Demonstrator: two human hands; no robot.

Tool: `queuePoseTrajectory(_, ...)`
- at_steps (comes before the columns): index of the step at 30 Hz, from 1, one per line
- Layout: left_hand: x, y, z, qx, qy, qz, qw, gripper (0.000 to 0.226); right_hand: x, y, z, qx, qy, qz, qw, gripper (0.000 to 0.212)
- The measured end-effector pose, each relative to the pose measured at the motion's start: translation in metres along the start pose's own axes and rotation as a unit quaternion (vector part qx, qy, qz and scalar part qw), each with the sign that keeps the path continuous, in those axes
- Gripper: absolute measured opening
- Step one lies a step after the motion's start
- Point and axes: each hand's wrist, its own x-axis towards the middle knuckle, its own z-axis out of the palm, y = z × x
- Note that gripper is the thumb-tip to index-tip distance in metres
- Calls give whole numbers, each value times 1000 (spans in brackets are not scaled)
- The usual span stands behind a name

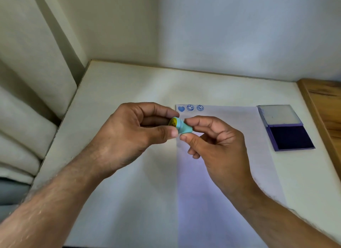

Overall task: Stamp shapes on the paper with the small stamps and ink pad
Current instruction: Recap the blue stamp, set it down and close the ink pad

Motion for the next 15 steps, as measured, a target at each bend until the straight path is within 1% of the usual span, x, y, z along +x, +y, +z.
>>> queuePoseTrajectory(3,2,-2,-1,-1,3,8,1000,27,-2,-1,-1,-21,11,-24,999,25)
queuePoseTrajectory(5,3,-3,-2,-1,8,20,1000,30,-3,-2,-1,-14,8,-25,1000,24)
queuePoseTrajectory(7,2,-2,-2,-1,10,33,999,35,-2,-3,-1,22,1,-15,1000,24)
queuePoseTrajectory(11,-1,3,-2,27,9,84,996,31,4,-4,-2,137,-35,52,989,19)
queuePoseTrajectory(15,-4,4,0,50,-3,120,992,31,3,-4,-2,204,-86,135,966,20)
